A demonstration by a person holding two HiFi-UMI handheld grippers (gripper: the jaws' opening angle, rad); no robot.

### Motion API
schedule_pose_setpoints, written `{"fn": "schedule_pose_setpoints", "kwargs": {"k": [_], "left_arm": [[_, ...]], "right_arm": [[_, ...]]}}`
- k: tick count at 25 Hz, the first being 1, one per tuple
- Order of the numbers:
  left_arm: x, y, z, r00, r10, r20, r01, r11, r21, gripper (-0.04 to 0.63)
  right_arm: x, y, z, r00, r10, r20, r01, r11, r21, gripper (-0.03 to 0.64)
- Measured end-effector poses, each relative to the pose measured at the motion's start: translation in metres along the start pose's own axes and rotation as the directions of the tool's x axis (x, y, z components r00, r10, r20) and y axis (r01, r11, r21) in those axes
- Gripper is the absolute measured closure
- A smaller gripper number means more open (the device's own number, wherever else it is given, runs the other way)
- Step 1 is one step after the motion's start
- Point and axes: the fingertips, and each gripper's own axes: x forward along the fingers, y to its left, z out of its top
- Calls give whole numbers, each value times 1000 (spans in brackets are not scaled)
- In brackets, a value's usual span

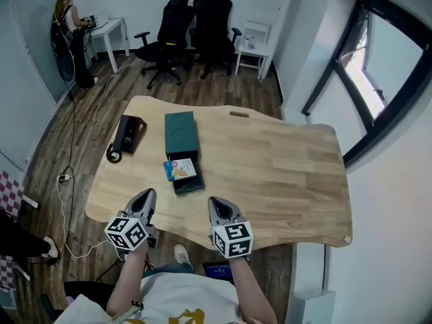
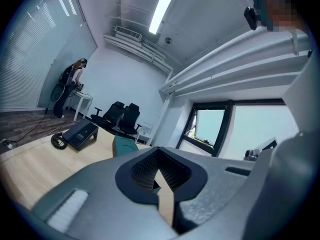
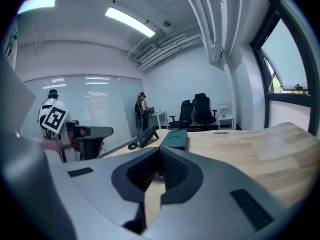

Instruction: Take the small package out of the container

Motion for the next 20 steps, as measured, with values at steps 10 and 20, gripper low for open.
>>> {"fn": "schedule_pose_setpoints", "kwargs": {"k": [10,20], "left_arm": [[83,95,31,998,-42,-51,41,999,-30,595],[105,121,27,992,-58,-113,57,998,-15,595]], "right_arm": [[87,-23,18,994,-110,-12,111,992,60,614],[127,-25,13,991,-126,-44,129,988,90,614]]}}
